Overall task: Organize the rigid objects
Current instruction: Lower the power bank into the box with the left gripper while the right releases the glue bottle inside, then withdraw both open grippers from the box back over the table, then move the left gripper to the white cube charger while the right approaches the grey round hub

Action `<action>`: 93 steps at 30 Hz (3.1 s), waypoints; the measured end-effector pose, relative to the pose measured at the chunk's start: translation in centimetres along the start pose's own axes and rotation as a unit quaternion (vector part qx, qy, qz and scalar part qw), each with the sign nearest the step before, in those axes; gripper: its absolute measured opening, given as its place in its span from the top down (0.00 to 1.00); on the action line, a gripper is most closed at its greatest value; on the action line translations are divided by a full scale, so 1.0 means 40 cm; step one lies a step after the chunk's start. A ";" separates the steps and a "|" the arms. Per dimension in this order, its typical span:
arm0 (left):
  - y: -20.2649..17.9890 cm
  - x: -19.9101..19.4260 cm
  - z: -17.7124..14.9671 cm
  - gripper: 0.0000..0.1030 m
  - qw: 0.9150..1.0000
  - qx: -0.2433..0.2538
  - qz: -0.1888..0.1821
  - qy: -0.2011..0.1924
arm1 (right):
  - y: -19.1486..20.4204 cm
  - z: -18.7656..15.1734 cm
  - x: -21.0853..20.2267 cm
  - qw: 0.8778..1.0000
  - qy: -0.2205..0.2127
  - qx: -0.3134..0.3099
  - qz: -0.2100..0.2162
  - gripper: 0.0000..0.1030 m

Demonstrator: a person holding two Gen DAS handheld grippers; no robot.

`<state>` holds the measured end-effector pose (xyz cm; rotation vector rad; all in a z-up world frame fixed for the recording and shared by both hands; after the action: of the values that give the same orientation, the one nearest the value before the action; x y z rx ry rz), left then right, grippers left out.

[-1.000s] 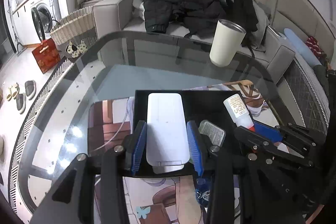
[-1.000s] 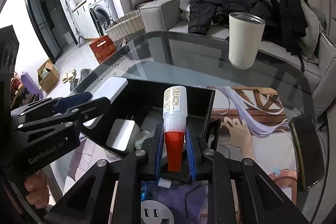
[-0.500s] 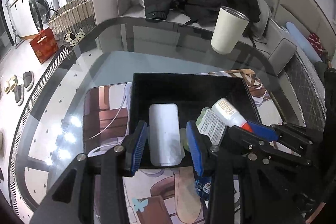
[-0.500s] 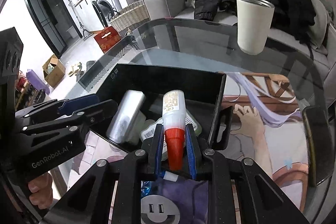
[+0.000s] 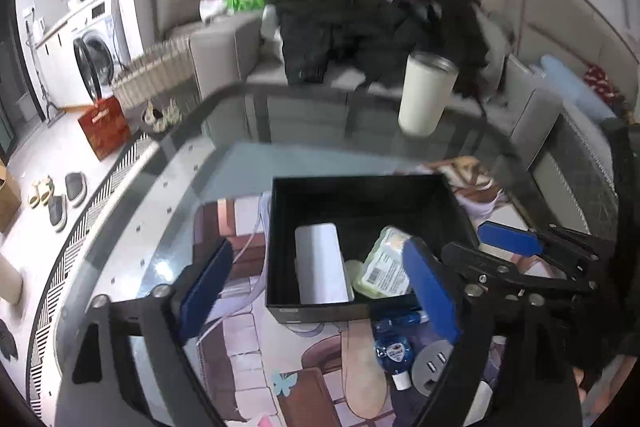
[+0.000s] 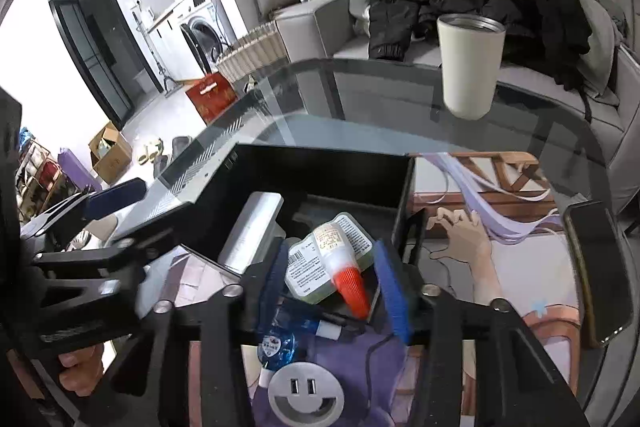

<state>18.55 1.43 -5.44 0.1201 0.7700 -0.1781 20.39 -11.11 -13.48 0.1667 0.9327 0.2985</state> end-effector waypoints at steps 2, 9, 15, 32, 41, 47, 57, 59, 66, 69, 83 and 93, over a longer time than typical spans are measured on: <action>0.001 -0.033 -0.007 0.05 1.000 0.005 0.012 -0.012 | -0.004 -0.001 -0.035 1.000 -0.011 -0.007 -0.003 0.49; -0.024 -0.061 -0.088 0.05 0.998 0.033 0.014 0.042 | -0.019 -0.065 -0.138 0.999 -0.001 -0.048 -0.009 0.39; -0.057 -0.006 -0.207 0.07 0.988 0.066 -0.019 0.139 | -0.076 -0.151 -0.162 0.997 0.049 -0.049 -0.015 0.37; -0.220 0.007 -0.364 0.07 0.962 0.166 -0.062 0.207 | -0.141 -0.352 -0.124 0.977 0.163 -0.130 -0.035 0.37; -0.191 0.013 -0.351 0.07 0.967 0.151 -0.048 0.200 | -0.091 -0.373 -0.091 0.970 0.183 -0.159 -0.022 0.40; -0.148 0.002 -0.358 0.07 0.968 0.148 -0.046 0.197 | -0.046 -0.392 -0.065 0.967 0.199 -0.162 -0.004 0.40; -0.058 -0.016 -0.387 0.07 0.970 0.131 -0.030 0.205 | 0.041 -0.418 -0.031 0.960 0.224 -0.165 0.023 0.47; -0.043 -0.018 -0.393 0.07 0.970 0.125 -0.029 0.207 | 0.065 -0.426 -0.025 0.958 0.229 -0.170 0.031 0.49; 0.003 -0.036 -0.402 0.07 0.974 0.103 -0.024 0.203 | 0.148 -0.440 -0.008 0.953 0.240 -0.173 0.068 0.61; 0.003 -0.044 -0.394 0.07 0.975 0.097 -0.028 0.196 | 0.168 -0.441 -0.009 0.952 0.242 -0.171 0.078 0.61; -0.170 -0.017 -0.354 0.03 0.969 0.138 -0.055 0.196 | 0.031 -0.296 -0.065 0.983 0.135 -0.122 0.014 0.59; -0.236 0.053 -0.365 0.20 0.959 0.163 -0.051 0.226 | -0.047 -0.306 -0.079 0.985 0.137 -0.108 0.013 0.59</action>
<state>8.17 -5.53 -17.72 0.4450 1.2008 -0.3846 9.05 -13.76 -18.77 -0.0648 1.1631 0.4522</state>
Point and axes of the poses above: each gripper's, at about its wrist camera, not at the fingertips, and x roughly the way its jaws point, y to its left, z to its top, the point moved 8 cm from there along x, roughly the way its jaws point, and after that the axes turned 7 degrees about x, right-handed, at the moved point
